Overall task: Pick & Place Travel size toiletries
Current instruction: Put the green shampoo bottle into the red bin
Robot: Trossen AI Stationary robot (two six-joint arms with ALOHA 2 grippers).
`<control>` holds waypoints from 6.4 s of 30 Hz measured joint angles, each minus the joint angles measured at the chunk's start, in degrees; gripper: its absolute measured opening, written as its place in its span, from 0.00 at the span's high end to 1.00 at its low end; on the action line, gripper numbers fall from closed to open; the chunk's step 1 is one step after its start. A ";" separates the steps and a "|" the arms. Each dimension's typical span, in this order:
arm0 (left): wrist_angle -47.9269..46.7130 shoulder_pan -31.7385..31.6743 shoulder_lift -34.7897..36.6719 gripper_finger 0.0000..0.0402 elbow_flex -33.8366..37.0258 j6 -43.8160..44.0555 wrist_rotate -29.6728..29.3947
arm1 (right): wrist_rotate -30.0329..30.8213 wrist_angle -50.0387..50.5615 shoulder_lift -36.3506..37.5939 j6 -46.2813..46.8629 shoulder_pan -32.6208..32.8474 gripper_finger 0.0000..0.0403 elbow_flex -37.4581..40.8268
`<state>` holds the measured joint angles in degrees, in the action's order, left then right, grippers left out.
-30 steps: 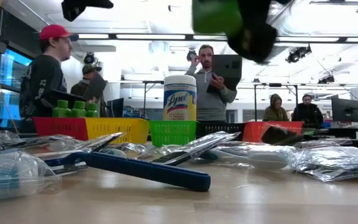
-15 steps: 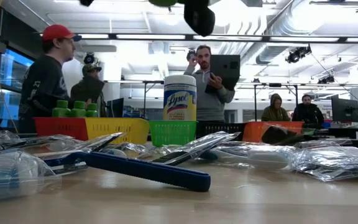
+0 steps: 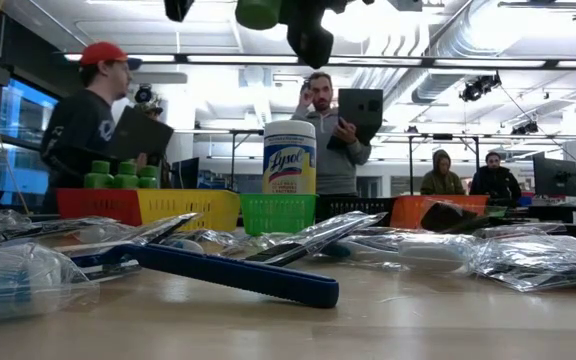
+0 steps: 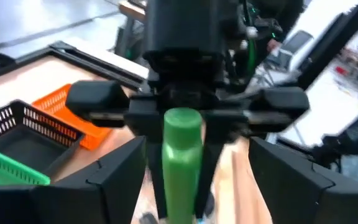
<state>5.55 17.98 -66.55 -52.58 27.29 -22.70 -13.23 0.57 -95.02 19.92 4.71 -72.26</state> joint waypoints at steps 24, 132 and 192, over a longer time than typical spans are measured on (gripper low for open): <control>9.29 0.02 -7.58 0.42 0.00 4.46 -0.18 | -0.72 -3.39 -0.09 -2.19 0.59 0.77 0.04; -24.79 8.98 -1.20 0.78 33.63 58.22 -59.58 | 16.78 25.32 12.96 -0.04 -3.21 0.39 0.01; -11.68 -2.60 -0.71 0.67 33.44 25.03 -39.34 | 16.28 25.40 12.96 -0.20 -3.21 0.39 -0.01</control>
<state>-6.13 15.38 -67.26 -19.14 52.31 -62.04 3.05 25.97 -82.06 19.72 1.50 -72.27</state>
